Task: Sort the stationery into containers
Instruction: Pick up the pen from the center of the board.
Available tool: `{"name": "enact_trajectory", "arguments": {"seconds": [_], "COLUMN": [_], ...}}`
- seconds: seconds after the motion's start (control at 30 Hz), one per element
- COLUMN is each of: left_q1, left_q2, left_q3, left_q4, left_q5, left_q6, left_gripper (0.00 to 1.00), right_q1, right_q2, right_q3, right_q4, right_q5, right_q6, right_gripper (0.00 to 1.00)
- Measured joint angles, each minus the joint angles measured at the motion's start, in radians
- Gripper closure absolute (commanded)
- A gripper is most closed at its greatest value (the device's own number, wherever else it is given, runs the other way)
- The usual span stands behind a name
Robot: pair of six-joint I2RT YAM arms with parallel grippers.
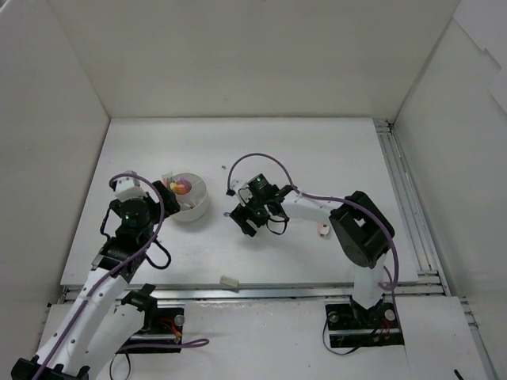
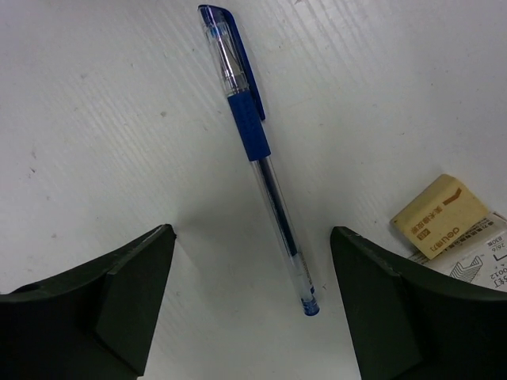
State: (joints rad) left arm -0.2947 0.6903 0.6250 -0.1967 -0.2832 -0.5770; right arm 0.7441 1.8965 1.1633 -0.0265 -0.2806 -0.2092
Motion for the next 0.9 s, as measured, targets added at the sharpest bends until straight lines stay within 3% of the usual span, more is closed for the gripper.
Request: {"name": "enact_trajectory", "arguments": {"seconds": [0.07,0.23,0.37,0.47,0.67,0.9], "left_q1": [0.001,0.068,0.171,0.236,0.272,0.272], "left_q2": [0.039,0.184,0.286,0.359,0.451,0.558], "left_q3": [0.002,0.049,0.096,0.137,0.152,0.178], "left_q4": [-0.014,-0.055,-0.054,-0.043,0.001,0.051], "left_q5": [-0.050,-0.088,-0.064,-0.035,0.028,0.070], "left_q6": [-0.029,-0.095,-0.135,-0.158,-0.190,-0.223], "left_gripper": [0.00,0.00,0.00,0.01,0.06,0.18], "right_q1": [-0.002,0.005,0.019,0.039,0.063,0.069], "right_q2": [0.000,-0.001,-0.009,-0.021,-0.074,-0.241], "right_q3": [0.000,-0.006,-0.018,-0.033,-0.090,-0.137], "right_q4": [-0.004,-0.002,0.001,0.000,0.016,0.042], "right_q5": [0.000,0.009,0.036,0.053,0.070,0.083], "right_q6": [0.002,0.006,0.004,0.008,0.023,0.034], "right_gripper": [0.38,0.52,0.83,0.97,1.00,1.00]}}
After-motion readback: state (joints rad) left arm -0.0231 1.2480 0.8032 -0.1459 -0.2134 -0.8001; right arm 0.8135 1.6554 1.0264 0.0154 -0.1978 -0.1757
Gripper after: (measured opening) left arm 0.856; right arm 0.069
